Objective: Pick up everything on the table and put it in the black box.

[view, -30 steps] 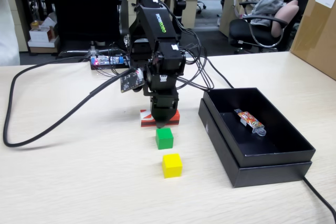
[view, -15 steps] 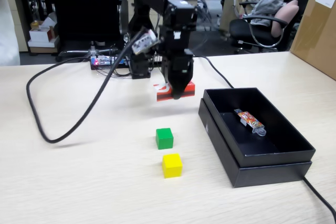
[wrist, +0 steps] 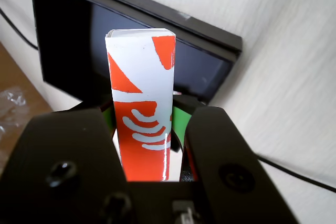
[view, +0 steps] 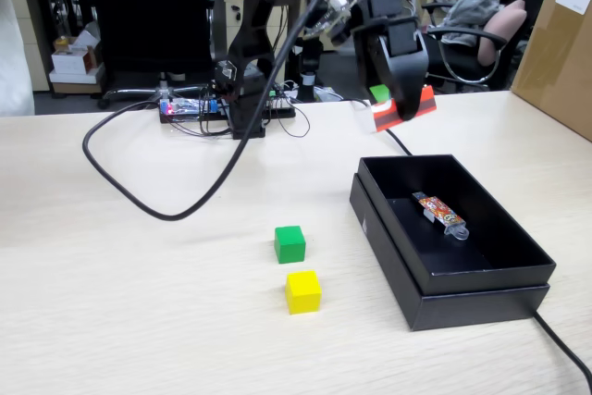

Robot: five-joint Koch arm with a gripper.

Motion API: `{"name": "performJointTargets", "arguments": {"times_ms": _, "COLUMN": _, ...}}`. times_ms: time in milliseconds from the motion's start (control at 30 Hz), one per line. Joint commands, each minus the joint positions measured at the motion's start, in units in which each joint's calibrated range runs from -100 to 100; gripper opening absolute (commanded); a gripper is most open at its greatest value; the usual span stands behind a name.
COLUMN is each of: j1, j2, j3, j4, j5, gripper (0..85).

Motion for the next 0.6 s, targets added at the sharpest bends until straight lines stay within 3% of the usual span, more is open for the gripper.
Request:
{"name": "performJointTargets", "arguments": {"times_ms": 0, "j1": 0.44, "j2": 6.84, "j3": 8.17, "j4": 1.47, "j5": 0.44, "gripper": 6.5}}
{"name": "performJointTargets", "arguments": {"times_ms": 167, "j1": 1.56, "j2": 17.85, "j3": 12.7, "j4": 2.16, "j5": 1.32, "gripper": 6.6}}
{"name": "performJointTargets", "arguments": {"times_ms": 567, "j1": 2.98, "j2": 25.2, "j3": 10.98, "j4": 3.71, "j5": 2.15, "gripper": 6.8}}
